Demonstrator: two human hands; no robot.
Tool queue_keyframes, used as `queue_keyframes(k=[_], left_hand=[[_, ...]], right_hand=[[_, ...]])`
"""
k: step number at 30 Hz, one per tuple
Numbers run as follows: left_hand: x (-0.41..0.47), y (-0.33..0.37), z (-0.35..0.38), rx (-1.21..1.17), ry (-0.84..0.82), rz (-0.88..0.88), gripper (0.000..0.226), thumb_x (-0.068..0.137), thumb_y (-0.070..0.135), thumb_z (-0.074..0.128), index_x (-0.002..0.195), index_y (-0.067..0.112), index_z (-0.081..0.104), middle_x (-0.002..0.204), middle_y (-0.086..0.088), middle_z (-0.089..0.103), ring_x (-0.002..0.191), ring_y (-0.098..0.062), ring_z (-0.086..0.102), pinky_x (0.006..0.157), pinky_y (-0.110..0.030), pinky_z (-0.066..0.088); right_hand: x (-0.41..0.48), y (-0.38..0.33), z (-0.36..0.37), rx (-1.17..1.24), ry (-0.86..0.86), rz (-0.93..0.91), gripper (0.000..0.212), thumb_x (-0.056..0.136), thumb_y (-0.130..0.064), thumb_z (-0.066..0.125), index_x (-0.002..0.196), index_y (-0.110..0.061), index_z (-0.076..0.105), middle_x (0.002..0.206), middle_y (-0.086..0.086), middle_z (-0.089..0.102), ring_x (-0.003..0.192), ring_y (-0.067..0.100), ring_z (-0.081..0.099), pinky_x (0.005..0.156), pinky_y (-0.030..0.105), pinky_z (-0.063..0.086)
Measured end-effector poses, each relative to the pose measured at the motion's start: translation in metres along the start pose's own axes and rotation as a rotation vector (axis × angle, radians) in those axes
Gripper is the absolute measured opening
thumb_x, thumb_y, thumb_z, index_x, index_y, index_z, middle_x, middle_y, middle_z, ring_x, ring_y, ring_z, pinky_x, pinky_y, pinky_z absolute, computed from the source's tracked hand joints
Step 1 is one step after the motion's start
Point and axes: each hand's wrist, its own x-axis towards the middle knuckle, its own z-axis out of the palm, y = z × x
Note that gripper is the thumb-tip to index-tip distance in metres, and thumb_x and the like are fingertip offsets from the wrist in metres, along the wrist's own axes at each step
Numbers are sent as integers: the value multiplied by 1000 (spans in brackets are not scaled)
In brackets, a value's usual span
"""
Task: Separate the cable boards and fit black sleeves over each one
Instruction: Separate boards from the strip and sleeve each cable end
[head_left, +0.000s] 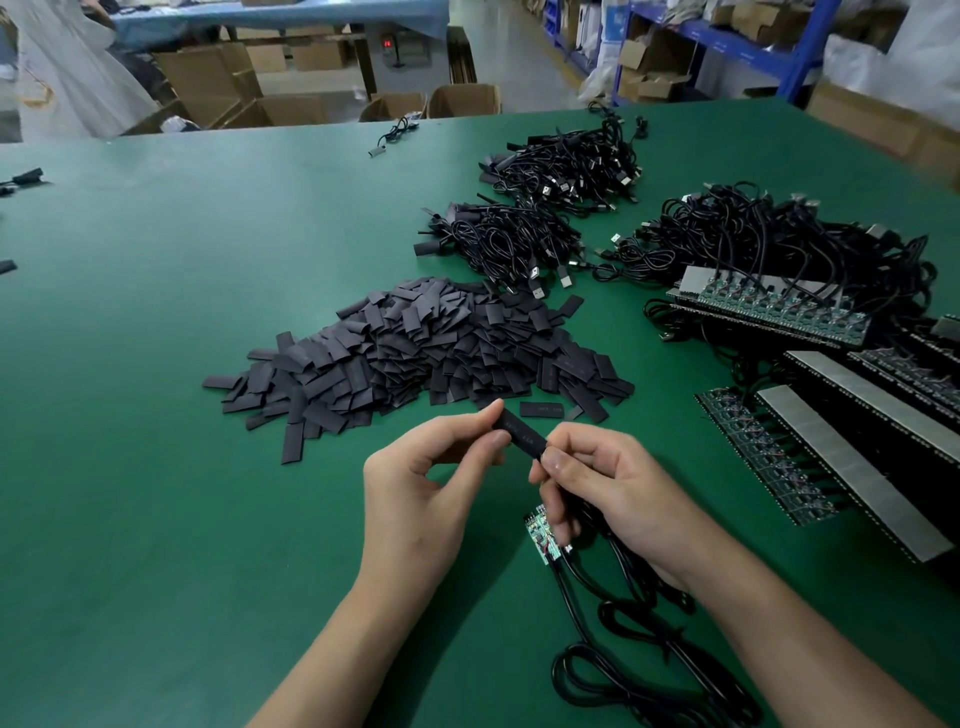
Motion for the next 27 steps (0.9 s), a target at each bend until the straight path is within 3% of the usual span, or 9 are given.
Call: queue_keyframes(k=[3,6,14,18,20,23,27], left_hand=[[0,2,1,36,4,67,24,88,23,76,111,30,76,92,15,78,82,-8,75,80,-18,55],[-1,2,3,-4,0,62,21,90,19,75,108,29,77,88,11,78,80,-10,76,79,-23,58],[7,3,-2,-418,125,-226,16,82,16,74,95,23,81,77,-8,76,72,-17,74,71,-23,58],[7,1,-5,-455,168,-258,14,82,16,74,94,21,81,75,-9,75,70,-15,72,68,-22,58],[7,1,-6,-432,161,-255,16,82,17,74,97,19,79,77,-11,76,70,-16,73,69,-22,58],[6,1,-7,-372,101,-249,28,83,20,75,110,20,76,85,-11,78,75,-18,75,72,-22,57],[3,-1,-4,-148,-73,-245,49,91,21,74,137,32,59,102,7,79,92,-11,74,83,-20,56]], right_hand=[[1,1,-1,-1,0,-2,22,105,-25,57,87,-17,69,67,5,63,57,19,62,56,24,48],[2,3,-2,-23,0,-16,22,102,-24,56,87,-18,70,67,4,63,58,17,61,56,25,49],[-1,-3,-15,-92,-30,-3,32,88,-52,69,97,-22,75,83,5,75,69,12,68,62,20,51],[-3,-2,-16,-156,-52,25,10,88,-35,73,91,-26,76,79,-2,75,61,-2,61,55,11,44],[-4,0,-15,-145,-45,18,7,89,-28,71,88,-23,76,75,-4,73,63,-1,63,58,9,46],[-6,-5,-20,-104,-7,20,11,90,-30,70,90,-20,76,72,-1,69,67,8,63,66,16,51],[2,-28,-32,-119,158,-22,12,90,-32,69,89,-24,77,72,0,69,66,13,65,69,20,56]])
